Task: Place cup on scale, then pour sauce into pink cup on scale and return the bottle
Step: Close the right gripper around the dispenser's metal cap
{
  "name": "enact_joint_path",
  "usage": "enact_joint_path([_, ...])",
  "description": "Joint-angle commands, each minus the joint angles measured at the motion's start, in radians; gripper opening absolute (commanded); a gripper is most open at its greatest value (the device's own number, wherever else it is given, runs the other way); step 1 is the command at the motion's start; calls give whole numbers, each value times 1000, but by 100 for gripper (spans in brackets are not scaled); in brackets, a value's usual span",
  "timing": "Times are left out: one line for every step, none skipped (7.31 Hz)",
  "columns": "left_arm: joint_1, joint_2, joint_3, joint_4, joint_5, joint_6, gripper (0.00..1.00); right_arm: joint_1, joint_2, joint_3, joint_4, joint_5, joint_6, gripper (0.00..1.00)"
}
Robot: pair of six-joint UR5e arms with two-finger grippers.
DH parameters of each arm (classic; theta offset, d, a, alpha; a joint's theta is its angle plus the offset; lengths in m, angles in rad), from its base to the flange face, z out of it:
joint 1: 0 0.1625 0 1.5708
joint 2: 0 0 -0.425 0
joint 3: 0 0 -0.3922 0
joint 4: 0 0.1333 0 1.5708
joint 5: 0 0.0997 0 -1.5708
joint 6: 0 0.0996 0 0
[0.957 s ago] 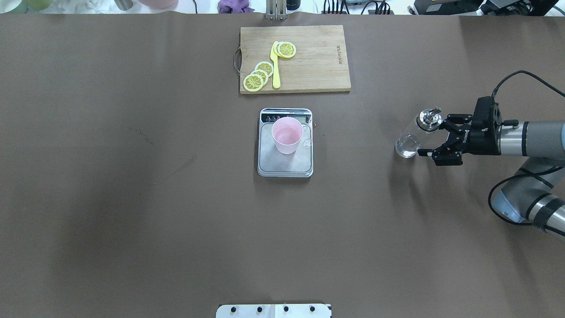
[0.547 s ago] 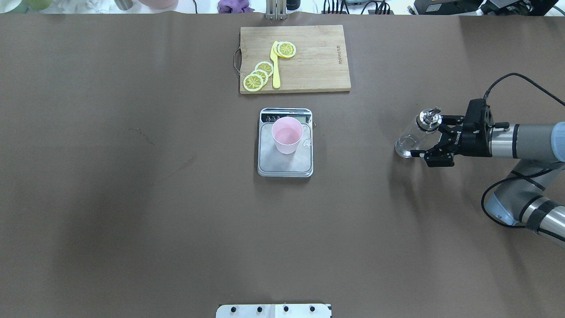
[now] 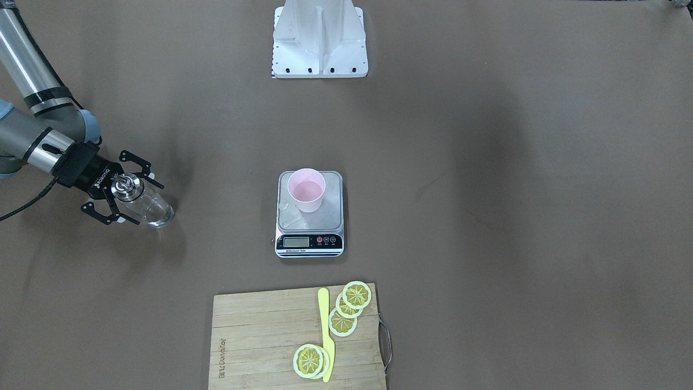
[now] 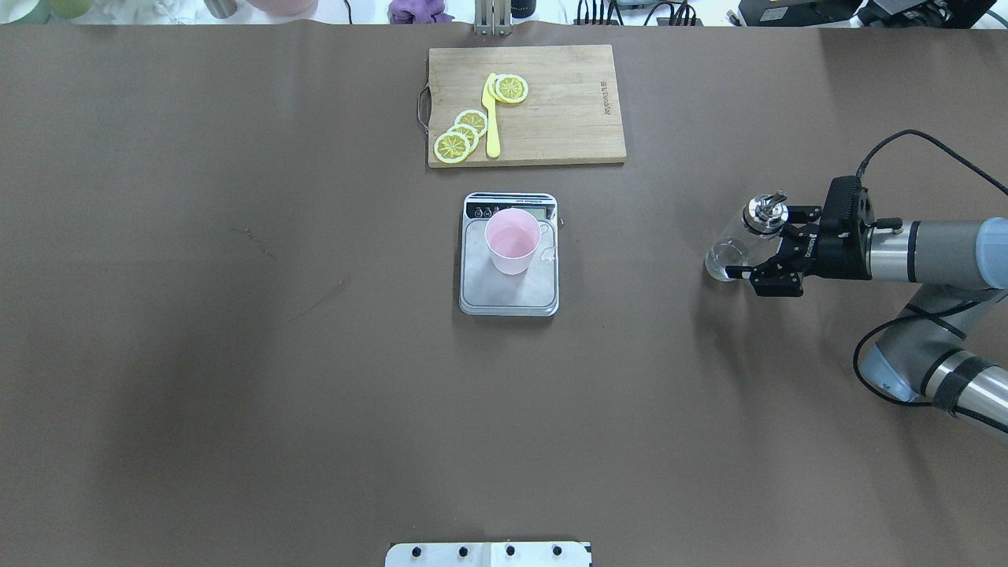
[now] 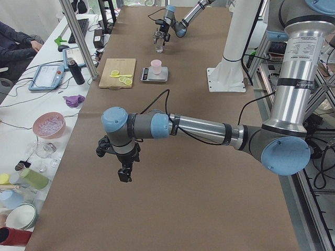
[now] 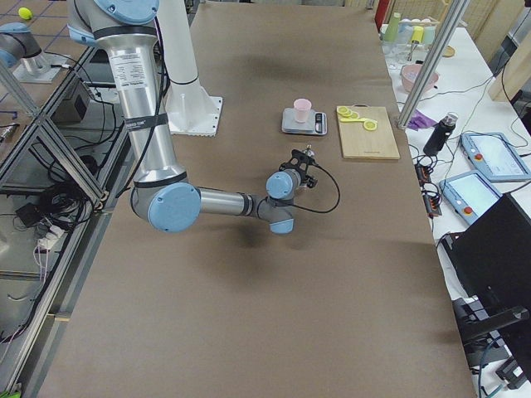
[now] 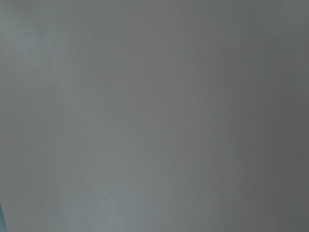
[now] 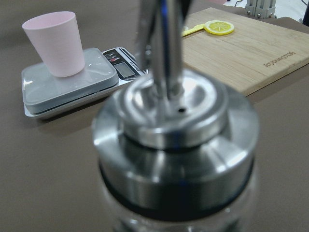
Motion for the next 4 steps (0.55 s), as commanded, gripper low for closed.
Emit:
enact_joint_path([0,0,0,0,0,-1,99,0,1,0,0,1,1,45])
enact_joint_path([0,0,0,0,0,-1,99,0,1,1,0,1,1,27])
enact_joint_path([0,0,0,0,0,-1,99,0,1,1,0,3,1,8])
enact_joint_path([0,0,0,0,0,-1,99,0,1,8,2,3,-2,0])
